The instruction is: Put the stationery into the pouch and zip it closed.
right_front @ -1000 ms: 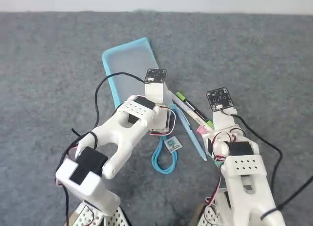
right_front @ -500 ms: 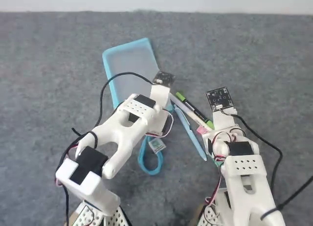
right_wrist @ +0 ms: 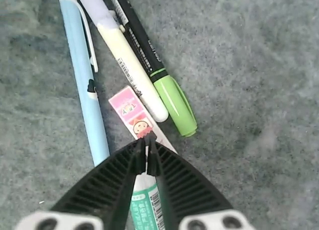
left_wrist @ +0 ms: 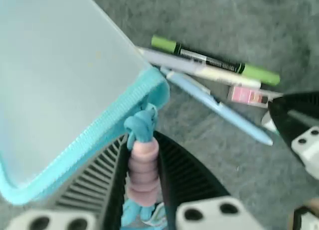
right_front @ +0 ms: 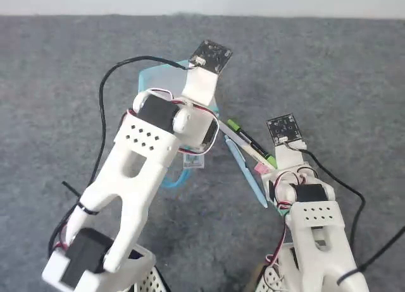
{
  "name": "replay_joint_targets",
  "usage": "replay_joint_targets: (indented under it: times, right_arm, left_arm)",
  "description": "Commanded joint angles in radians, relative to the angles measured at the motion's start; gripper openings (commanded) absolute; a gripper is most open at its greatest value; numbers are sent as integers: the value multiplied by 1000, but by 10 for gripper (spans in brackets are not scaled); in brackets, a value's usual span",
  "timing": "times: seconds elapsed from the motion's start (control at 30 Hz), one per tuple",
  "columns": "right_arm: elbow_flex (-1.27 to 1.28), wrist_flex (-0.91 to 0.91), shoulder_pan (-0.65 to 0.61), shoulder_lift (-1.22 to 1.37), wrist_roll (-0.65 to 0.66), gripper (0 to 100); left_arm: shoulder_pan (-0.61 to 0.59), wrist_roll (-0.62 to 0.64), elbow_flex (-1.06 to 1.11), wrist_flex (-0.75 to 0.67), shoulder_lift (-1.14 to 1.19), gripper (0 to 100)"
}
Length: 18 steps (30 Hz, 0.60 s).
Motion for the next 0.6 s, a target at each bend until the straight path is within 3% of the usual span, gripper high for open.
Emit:
replay_joint_targets:
  times: [0.0,0.13,0.4,0.57]
  right_arm:
    - [-8,-19,16,-30,-3,13]
    - [-8,-15,16,-27,-3,13]
    - [-17,8,16,-21,38,13]
    - [-143,174,7,-19,38,13]
  left_arm:
    - [2,-12,-8,-21,23,64]
    - [6,-8,61,-126,95,189]
    - [-11,54,54,-219,118,197]
    - [-221,54,45,-226,-6,196]
